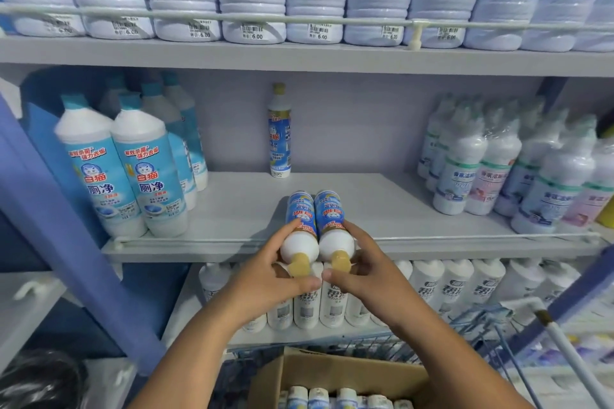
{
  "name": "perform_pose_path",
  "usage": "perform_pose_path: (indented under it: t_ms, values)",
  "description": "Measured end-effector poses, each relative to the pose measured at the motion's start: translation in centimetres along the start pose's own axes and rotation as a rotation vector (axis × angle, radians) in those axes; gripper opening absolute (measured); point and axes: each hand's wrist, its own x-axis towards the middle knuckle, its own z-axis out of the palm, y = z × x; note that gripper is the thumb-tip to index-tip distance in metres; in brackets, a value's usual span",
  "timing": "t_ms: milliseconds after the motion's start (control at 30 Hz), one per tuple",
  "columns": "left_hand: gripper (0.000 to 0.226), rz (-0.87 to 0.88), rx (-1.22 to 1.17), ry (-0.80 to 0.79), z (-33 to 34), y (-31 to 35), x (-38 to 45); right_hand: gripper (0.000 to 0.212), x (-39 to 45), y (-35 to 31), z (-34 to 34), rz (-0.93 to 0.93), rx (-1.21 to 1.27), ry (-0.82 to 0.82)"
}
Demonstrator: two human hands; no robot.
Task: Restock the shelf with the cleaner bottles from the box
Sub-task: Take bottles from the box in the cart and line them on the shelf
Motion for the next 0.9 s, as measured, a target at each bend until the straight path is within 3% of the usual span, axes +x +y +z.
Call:
perform_pose_path:
  t_ms: [267,433,633,900]
  values:
    - [0.077,0.023,0.064,0.139,0.3,1.2,0.1,0.074,0.6,-0.4,-0.9,-0.080,-0.030,0.048]
    - [0.049,0.049,0.080,0.218,0.1,4.7,1.6,0.045,1.8,-3.7,-1.9,-0.132,-0.057,0.059]
    - [0.048,0.017,0.218,0.303,-0.2,10.0,3.7,0.016,4.8,-7.9,-2.6,-0.113,-0.073,0.132]
    - [0.064,-0.026,0.387,0.402,-1.4,12.4,9.6,0.050,9.8,-12.1,-3.2,0.005,-0.190,0.187]
